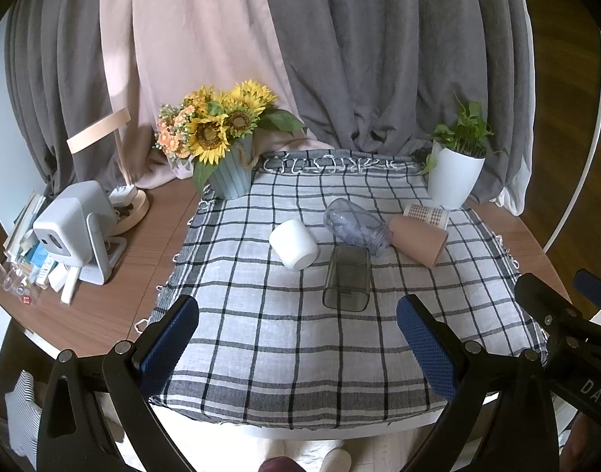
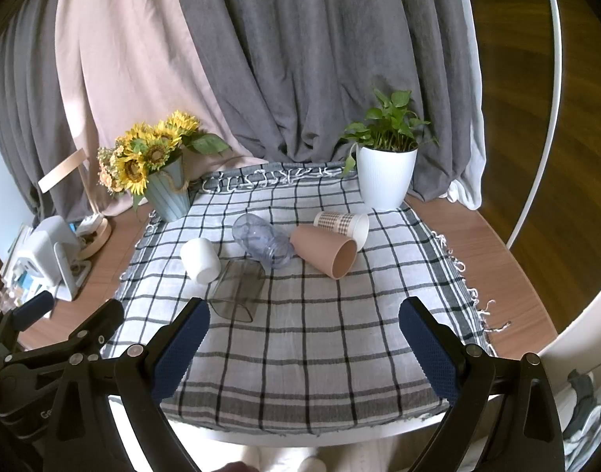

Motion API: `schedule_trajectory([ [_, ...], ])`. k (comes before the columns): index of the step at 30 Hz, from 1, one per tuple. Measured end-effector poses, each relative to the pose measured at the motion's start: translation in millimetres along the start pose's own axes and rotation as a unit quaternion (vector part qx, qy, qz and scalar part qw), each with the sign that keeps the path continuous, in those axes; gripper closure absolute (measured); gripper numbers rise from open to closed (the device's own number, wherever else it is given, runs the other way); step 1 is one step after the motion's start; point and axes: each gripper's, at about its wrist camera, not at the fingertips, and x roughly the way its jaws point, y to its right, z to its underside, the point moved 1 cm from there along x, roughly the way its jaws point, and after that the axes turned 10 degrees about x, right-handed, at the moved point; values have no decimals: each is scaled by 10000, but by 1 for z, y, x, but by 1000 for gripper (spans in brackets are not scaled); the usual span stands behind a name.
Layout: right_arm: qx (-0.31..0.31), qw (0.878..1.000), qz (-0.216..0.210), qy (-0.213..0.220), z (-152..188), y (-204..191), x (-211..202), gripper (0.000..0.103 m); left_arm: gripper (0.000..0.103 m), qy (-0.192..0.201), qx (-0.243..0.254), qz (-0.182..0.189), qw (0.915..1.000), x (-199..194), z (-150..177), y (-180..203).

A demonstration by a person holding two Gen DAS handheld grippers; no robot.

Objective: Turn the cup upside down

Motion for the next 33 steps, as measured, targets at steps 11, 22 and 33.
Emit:
schedule_trajectory([
  [11, -1, 10000, 3, -3, 0, -1, 0, 6, 0, -2, 6, -12, 10000, 0, 0, 1],
  [22, -3, 10000, -5, -9, -2, 2, 1, 6, 0, -1, 3, -12, 10000, 0, -1, 2],
  [33, -2, 10000, -2, -10, -1, 1, 1, 6, 0, -7, 3, -18, 10000, 4, 1, 1],
])
